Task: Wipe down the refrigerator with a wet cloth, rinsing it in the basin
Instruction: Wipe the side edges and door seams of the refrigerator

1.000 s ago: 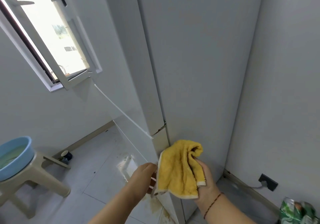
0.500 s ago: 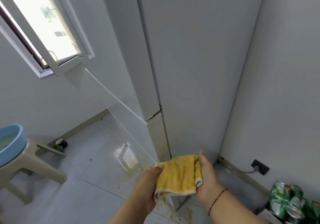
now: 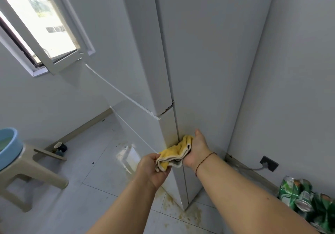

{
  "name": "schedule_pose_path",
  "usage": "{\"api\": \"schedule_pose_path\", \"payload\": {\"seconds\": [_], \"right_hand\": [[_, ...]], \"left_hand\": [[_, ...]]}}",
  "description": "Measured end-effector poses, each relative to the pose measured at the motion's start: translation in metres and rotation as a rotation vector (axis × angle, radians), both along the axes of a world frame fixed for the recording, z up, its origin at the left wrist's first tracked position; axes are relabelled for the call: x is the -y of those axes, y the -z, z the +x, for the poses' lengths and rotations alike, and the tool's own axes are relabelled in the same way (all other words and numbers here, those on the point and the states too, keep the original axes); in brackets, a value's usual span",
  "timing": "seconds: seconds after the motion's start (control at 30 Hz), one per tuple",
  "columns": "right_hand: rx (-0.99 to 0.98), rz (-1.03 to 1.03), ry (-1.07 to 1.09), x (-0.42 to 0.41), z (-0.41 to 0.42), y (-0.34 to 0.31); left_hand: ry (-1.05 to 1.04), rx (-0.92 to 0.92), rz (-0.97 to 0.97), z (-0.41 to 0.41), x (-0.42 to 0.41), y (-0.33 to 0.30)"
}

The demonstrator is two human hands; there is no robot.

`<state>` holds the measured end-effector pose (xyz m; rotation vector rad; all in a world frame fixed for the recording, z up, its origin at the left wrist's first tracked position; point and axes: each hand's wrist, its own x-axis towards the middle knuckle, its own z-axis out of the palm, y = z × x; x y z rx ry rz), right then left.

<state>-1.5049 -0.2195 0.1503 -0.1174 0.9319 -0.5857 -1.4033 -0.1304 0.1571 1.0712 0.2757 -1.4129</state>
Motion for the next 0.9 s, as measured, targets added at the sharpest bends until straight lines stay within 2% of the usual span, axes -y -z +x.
{"api": "schedule_pose_path", "payload": {"seconds": [0.13, 0.3, 0.4, 0.53, 0.77, 0.9], "right_hand": [[0.085, -0.099, 0.016, -0.005, -0.002, -0.043], [0.207, -0.32, 0.033, -0.013, -0.015, -0.112], [0.27, -0.411, 0.029, -0.018, -0.019, -0.123], [0.227, -0.42, 0.031, -0.028, -0.018, -0.103], [0.107, -0.25, 0.002, -0.017, -0.001, -0.018], [0.03, -0.139, 0.065, -0.011, 0.014, 0.033]], "left_hand": [[-0.035, -0.034, -0.151, 0.005, -0.007, -0.038], [-0.028, -0.029, -0.356, 0.007, -0.017, -0.11], [-0.037, -0.047, -0.422, 0.007, -0.02, -0.126], [-0.042, -0.092, -0.352, 0.007, -0.017, -0.105], [-0.03, -0.143, -0.124, 0.004, -0.005, -0.037], [-0.019, -0.12, -0.005, 0.001, 0.004, 0.006]]}}
